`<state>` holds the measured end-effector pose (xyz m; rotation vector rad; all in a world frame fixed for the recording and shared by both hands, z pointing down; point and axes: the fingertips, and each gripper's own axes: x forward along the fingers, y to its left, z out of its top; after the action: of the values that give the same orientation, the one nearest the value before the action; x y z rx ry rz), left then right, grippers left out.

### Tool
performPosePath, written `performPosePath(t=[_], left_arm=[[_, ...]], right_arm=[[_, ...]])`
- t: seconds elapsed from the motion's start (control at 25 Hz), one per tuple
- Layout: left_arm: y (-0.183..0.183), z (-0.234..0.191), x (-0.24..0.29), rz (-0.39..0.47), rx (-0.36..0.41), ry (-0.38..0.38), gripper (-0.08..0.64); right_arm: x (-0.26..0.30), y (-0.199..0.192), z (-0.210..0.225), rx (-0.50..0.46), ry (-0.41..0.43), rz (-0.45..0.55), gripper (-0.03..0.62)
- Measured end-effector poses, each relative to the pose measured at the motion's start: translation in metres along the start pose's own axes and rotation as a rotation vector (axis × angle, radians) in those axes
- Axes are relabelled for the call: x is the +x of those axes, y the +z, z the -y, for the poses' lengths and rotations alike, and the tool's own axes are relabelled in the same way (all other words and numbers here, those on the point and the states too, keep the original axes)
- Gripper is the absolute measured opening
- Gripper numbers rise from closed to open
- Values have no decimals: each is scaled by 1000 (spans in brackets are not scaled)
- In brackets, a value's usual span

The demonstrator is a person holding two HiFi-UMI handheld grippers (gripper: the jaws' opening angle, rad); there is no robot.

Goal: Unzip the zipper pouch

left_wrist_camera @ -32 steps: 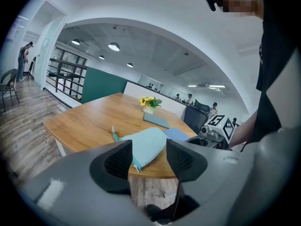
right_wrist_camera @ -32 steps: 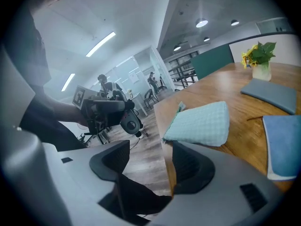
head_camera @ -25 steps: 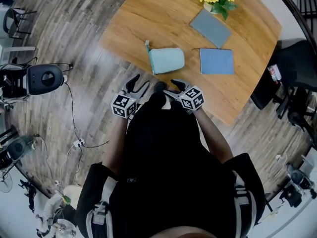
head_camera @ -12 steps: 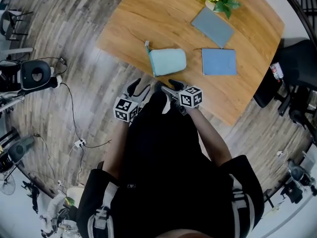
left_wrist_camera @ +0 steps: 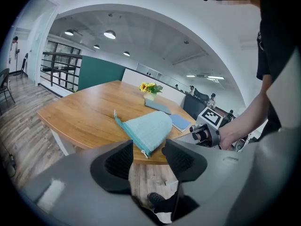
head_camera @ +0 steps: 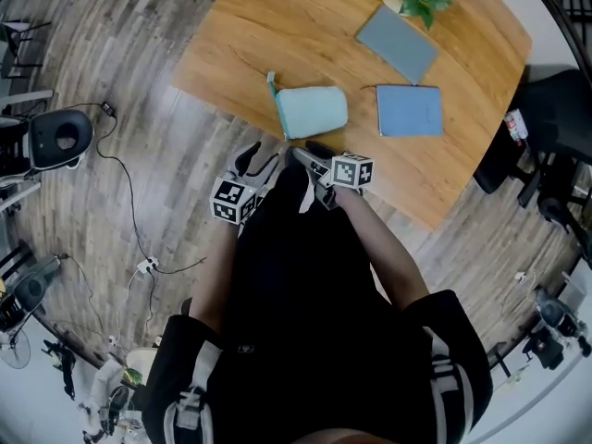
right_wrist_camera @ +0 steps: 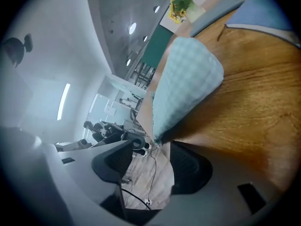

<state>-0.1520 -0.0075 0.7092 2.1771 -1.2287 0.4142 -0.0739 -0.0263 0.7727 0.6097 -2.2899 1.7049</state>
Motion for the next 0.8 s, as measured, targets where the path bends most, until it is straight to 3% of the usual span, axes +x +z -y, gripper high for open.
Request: performPosePath(t=[0.64,0.72,0.8], left_arm=[[-10,-7,-1,-17,-16,-19,216],[-12,-7,-2,-21,-17,-22,216],[-15,-7,-2,-23,-17,-27,216]], right_arm=[[23,24,-1,184,31,94,225],[24,26,2,218,29,115,194],[24,27,7,248,22,136,115]])
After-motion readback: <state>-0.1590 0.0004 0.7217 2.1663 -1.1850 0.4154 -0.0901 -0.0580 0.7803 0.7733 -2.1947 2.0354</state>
